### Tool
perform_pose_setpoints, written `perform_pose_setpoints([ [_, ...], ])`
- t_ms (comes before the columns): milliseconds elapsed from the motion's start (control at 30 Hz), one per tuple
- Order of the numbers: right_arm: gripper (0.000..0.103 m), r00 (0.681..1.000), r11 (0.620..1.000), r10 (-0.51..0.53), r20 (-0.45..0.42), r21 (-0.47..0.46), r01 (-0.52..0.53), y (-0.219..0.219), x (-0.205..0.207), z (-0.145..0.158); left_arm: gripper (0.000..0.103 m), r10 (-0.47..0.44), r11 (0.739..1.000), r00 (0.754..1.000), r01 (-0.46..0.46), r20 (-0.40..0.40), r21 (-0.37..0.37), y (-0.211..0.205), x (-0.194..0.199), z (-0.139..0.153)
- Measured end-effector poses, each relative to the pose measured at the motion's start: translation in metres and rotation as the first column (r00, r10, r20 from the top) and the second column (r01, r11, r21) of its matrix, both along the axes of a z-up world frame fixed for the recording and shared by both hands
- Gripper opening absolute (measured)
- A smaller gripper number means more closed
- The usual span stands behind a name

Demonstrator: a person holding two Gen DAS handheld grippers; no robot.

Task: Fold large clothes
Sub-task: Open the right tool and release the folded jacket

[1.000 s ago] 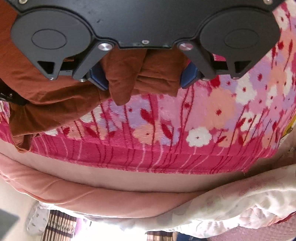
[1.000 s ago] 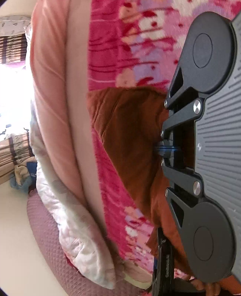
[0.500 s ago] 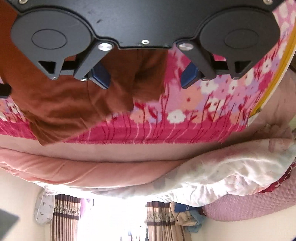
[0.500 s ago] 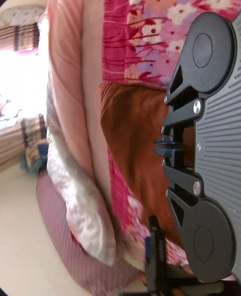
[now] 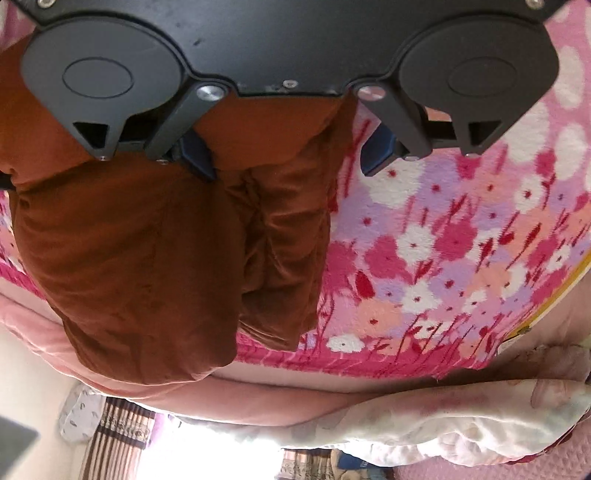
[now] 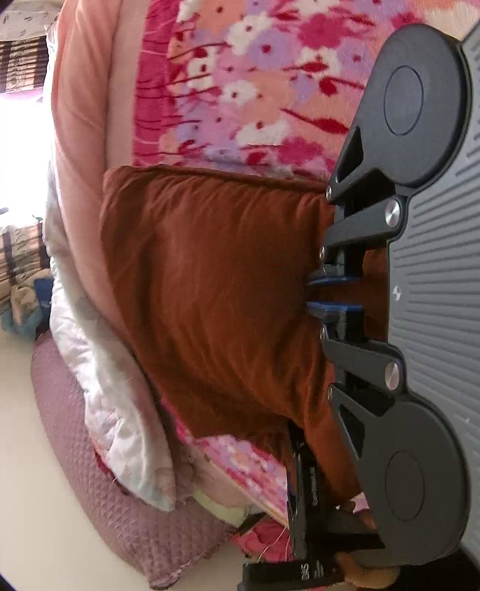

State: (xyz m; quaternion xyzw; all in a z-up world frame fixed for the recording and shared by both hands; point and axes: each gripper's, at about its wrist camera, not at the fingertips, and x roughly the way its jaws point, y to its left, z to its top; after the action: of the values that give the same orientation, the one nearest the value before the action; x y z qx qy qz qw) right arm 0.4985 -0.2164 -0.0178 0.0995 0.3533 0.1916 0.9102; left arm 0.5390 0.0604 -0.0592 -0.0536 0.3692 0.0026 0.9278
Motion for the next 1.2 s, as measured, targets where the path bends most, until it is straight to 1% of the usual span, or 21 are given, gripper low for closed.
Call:
perform_pose_setpoints([
  [100,0.009,0.999,0.999,-0.034,0.025,-0.01,0.035,0.005,-0.005,-0.003,0.09,0.001,1.0,1.0,-0.001,-0.004,-0.011,0.001,0.005,0.0],
  [167,0.01,0.998,0.999,-0.044,0.039,-0.002,0.044,0.004,-0.008,-0.002,0.089,0.0,1.0,1.0,0.0,-0.006,-0.016,0.003,0.001,0.006],
  [233,0.01,0.997,0.998,-0.057,0.055,0.029,0.055,-0.002,-0.017,0.006,0.089,0.005,1.0,1.0,-0.005,0.012,-0.027,0.01,-0.011,0.019],
  [300,0.015,0.995,0.998,-0.052,0.087,0.048,0.048,-0.006,-0.033,0.018,0.088,0.001,1.0,0.999,0.0,0.044,-0.017,0.013,-0.028,0.033],
  [433,0.016,0.994,0.999,-0.012,0.105,0.047,0.007,-0.009,-0.067,0.03,0.088,-0.023,1.0,0.996,0.022,0.082,0.012,0.015,-0.063,0.049],
  [500,0.016,0.995,0.999,0.018,0.094,0.024,-0.021,-0.005,-0.079,0.029,0.089,-0.025,1.0,0.997,0.024,0.073,0.018,0.017,-0.066,0.044],
  [567,0.016,0.997,0.999,0.033,0.066,-0.004,-0.032,0.001,-0.082,0.021,0.089,-0.026,1.0,0.999,0.026,0.039,0.003,0.016,-0.059,0.031],
  [600,0.016,0.998,0.999,0.033,0.053,-0.011,-0.032,0.002,-0.079,0.017,0.089,-0.031,0.999,0.999,0.03,0.034,0.014,0.013,-0.055,0.023],
  [633,0.016,0.999,1.0,0.031,0.035,-0.006,-0.03,0.003,-0.075,0.011,0.09,-0.029,0.999,0.999,0.028,0.034,0.023,0.01,-0.05,0.014],
  [700,0.016,1.0,0.999,0.024,0.014,0.021,-0.025,0.003,-0.066,-0.004,0.09,-0.01,1.0,1.0,0.01,0.029,-0.015,0.008,-0.043,0.002],
  [733,0.016,1.0,0.999,0.014,0.013,0.042,-0.015,0.002,-0.065,-0.008,0.09,0.008,0.999,0.999,-0.007,0.031,-0.04,0.009,-0.043,0.002],
  [767,0.016,1.0,0.997,0.002,0.022,0.071,-0.003,-0.001,-0.066,-0.009,0.09,0.01,0.999,1.0,-0.009,0.029,-0.046,0.01,-0.042,0.004],
  [800,0.016,1.0,0.996,-0.003,0.031,0.092,0.0,-0.004,-0.069,-0.007,0.09,0.005,0.999,1.0,-0.004,0.028,-0.048,0.012,-0.044,0.007],
  [867,0.017,0.999,0.993,0.01,0.041,0.115,-0.015,-0.01,-0.075,-0.002,0.089,0.004,0.996,1.0,-0.001,0.026,-0.09,0.022,-0.05,0.018],
  [933,0.024,0.999,0.987,0.018,0.042,0.158,-0.024,-0.021,-0.079,0.006,0.089,-0.001,0.991,0.999,0.007,0.042,-0.136,0.036,-0.06,0.032],
  [967,0.039,0.999,0.985,0.014,0.041,0.173,-0.021,-0.027,-0.082,0.01,0.089,0.003,0.989,0.999,0.004,0.049,-0.148,0.043,-0.064,0.039],
  [1000,0.061,0.999,0.985,-0.003,0.043,0.173,-0.004,-0.032,-0.084,0.013,0.089,0.013,0.988,0.999,-0.006,0.047,-0.152,0.049,-0.067,0.042],
  [1033,0.068,0.998,0.985,-0.03,0.049,0.171,0.022,-0.037,-0.085,0.015,0.089,0.013,0.987,0.999,-0.006,0.041,-0.158,0.054,-0.068,0.043],
  [1067,0.071,0.998,0.985,-0.045,0.049,0.17,0.036,-0.041,-0.084,0.016,0.089,0.007,0.986,0.999,-0.001,0.037,-0.164,0.057,-0.069,0.043],
  [1133,0.071,0.997,0.983,-0.07,0.035,0.174,0.063,-0.049,-0.083,0.014,0.089,0.005,0.986,0.999,0.001,0.033,-0.167,0.065,-0.072,0.043],
  [1200,0.071,0.997,0.978,-0.078,0.015,0.197,0.074,-0.057,-0.08,0.01,0.089,0.023,0.987,0.999,-0.016,0.041,-0.157,0.072,-0.075,0.045],
])
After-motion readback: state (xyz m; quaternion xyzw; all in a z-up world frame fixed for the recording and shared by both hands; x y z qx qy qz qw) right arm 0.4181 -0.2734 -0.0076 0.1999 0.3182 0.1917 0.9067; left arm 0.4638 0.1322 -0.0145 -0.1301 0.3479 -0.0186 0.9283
